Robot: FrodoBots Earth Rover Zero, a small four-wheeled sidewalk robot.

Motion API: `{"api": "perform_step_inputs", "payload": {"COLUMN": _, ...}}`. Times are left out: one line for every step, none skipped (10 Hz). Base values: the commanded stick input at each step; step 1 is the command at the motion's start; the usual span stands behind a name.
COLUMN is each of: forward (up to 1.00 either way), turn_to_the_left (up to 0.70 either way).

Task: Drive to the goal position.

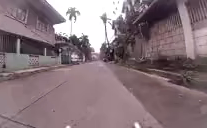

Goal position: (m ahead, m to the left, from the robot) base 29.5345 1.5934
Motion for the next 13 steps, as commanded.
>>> {"api": "perform_step_inputs", "payload": {"forward": 0.70, "turn_to_the_left": 0.00}}
{"api": "perform_step_inputs", "payload": {"forward": 0.70, "turn_to_the_left": 0.00}}
{"api": "perform_step_inputs", "payload": {"forward": 0.70, "turn_to_the_left": 0.00}}
{"api": "perform_step_inputs", "payload": {"forward": 0.70, "turn_to_the_left": 0.00}}
{"api": "perform_step_inputs", "payload": {"forward": 0.70, "turn_to_the_left": 0.00}}
{"api": "perform_step_inputs", "payload": {"forward": 0.70, "turn_to_the_left": 0.00}}
{"api": "perform_step_inputs", "payload": {"forward": 0.70, "turn_to_the_left": 0.00}}
{"api": "perform_step_inputs", "payload": {"forward": 0.70, "turn_to_the_left": 0.00}}
{"api": "perform_step_inputs", "payload": {"forward": 0.70, "turn_to_the_left": 0.00}}
{"api": "perform_step_inputs", "payload": {"forward": 0.70, "turn_to_the_left": 0.00}}
{"api": "perform_step_inputs", "payload": {"forward": 0.70, "turn_to_the_left": 0.00}}
{"api": "perform_step_inputs", "payload": {"forward": 0.70, "turn_to_the_left": 0.00}}
{"api": "perform_step_inputs", "payload": {"forward": 0.70, "turn_to_the_left": 0.00}}
